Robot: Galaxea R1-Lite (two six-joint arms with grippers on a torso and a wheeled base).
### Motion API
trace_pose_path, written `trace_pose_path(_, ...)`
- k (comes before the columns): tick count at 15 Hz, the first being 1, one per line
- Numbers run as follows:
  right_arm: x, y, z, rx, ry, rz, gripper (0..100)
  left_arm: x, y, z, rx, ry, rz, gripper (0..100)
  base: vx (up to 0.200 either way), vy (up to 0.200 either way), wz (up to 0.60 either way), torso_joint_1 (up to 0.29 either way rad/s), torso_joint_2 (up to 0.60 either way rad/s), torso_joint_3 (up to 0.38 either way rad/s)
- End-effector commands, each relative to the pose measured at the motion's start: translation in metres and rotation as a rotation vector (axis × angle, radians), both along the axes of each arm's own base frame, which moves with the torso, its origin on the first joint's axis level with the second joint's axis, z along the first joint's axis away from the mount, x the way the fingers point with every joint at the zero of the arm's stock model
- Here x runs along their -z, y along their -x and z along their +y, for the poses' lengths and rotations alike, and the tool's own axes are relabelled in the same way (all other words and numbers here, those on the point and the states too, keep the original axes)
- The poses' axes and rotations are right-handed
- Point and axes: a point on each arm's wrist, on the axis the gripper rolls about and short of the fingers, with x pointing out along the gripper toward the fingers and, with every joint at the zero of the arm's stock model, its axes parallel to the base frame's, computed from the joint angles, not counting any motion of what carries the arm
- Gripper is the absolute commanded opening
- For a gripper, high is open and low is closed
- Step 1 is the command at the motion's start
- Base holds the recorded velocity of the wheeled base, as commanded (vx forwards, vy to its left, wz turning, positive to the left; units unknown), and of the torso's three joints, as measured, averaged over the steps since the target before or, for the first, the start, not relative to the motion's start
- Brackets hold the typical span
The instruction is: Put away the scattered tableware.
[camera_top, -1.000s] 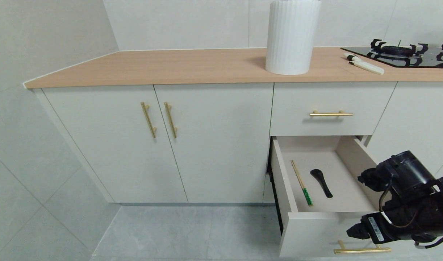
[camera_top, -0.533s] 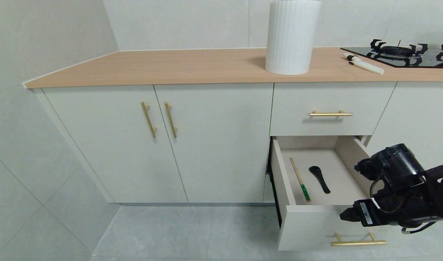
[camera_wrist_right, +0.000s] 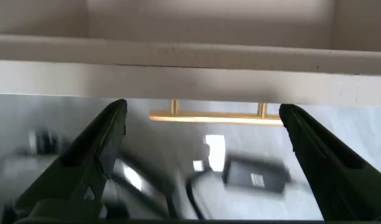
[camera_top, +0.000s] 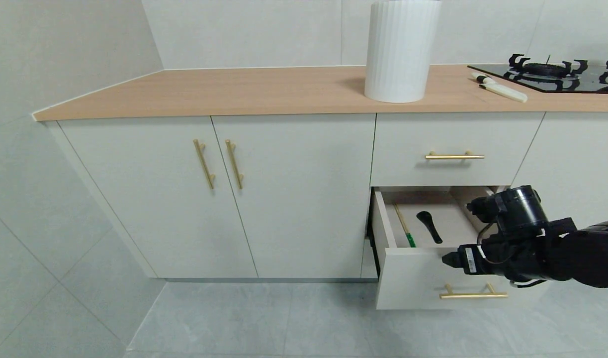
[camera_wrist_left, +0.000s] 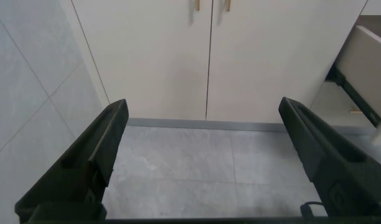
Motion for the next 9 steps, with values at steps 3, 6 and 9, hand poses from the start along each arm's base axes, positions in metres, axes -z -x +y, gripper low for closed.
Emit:
trace_pose_path(3, 0.029, -0.027, -0.005, 0.045, -0.006, -0.060, 100, 0.000, 0.000, 0.000, -0.001, 0.001, -0.001, 100, 0.000, 0.000, 0.00, 0.000, 0.00, 0.000)
trace_pose_path(6, 0.048, -0.047, -0.007, 0.092, -0.006, -0.156, 100, 0.000, 0.000, 0.000, -0.001, 0.001, 0.000, 100, 0.000, 0.000, 0.00, 0.000, 0.00, 0.000)
trace_pose_path(9, 0.059, -0.062, -0.013, 0.134, -0.015, -0.262, 100, 0.000, 0.000, 0.000, -0.001, 0.001, 0.000, 100, 0.000, 0.000, 0.00, 0.000, 0.00, 0.000)
